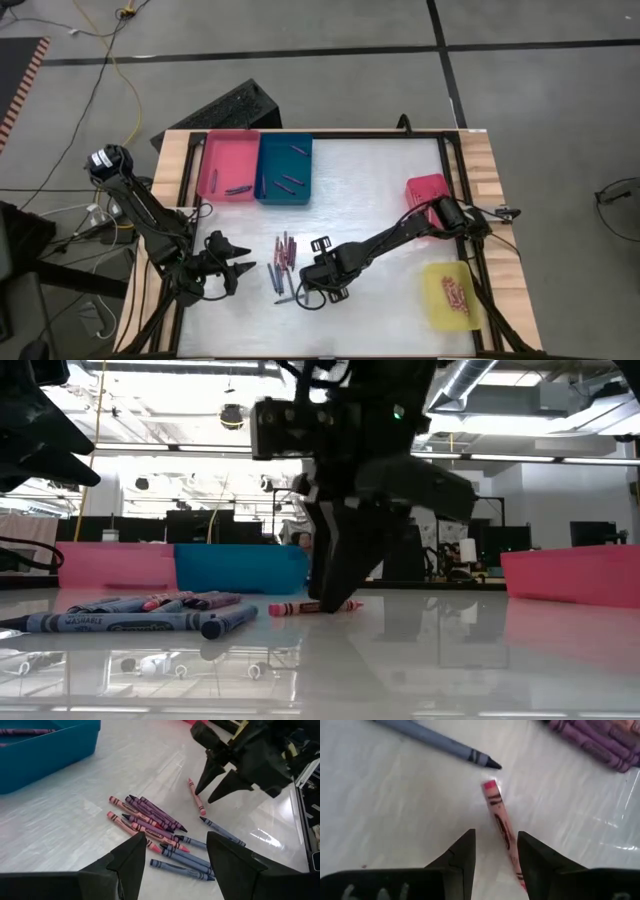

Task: Sort crayons
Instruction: Put the pink crayon into the yellow bin

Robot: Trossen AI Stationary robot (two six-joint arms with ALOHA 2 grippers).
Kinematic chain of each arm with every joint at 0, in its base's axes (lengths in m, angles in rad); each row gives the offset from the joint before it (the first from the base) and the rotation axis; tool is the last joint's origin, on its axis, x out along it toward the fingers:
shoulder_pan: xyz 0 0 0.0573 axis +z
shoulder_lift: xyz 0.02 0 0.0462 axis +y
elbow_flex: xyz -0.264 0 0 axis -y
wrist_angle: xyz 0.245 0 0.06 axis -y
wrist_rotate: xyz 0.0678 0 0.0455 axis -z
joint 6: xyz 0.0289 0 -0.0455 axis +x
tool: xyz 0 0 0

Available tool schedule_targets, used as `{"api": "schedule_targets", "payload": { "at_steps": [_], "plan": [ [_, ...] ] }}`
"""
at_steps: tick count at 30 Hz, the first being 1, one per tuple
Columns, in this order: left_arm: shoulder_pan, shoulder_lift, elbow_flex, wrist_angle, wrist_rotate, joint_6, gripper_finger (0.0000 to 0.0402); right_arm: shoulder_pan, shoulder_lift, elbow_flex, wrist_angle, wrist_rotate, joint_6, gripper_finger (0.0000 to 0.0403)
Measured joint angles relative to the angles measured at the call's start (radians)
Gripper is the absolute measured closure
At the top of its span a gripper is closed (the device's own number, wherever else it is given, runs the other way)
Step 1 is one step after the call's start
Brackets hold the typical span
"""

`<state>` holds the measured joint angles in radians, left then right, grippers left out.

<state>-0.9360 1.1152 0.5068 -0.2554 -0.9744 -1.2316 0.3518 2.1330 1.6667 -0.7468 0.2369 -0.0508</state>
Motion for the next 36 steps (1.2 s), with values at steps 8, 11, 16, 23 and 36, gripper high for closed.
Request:
{"api": "schedule_targets", "payload": {
  "at_steps": [8, 11, 16, 23, 36],
  "plan": [
    [0.000, 0.000, 0.000, 0.000, 0.000, -0.002, 0.0203, -0.014, -0.006, -0.065, 0.061, -0.003, 0.002, 0.0262],
    [0.000, 0.000, 0.000, 0.000, 0.000, -0.007, 0.0203, -0.018, -0.006, -0.066, 0.059, -0.003, 0.002, 0.0270],
    [0.000, 0.000, 0.000, 0.000, 0.000, -0.008, 0.0203, -0.020, -0.005, -0.067, 0.056, -0.010, 0.025, 0.0306],
    [0.000, 0.000, 0.000, 0.000, 0.000, -0.011, 0.0203, -0.019, -0.005, -0.067, 0.056, -0.033, 0.054, 0.0366],
    [0.000, 0.000, 0.000, 0.000, 0.000, -0.011, 0.0203, -0.019, -0.002, -0.041, -0.005, -0.030, 0.203, 0.0398]
  ]
}}
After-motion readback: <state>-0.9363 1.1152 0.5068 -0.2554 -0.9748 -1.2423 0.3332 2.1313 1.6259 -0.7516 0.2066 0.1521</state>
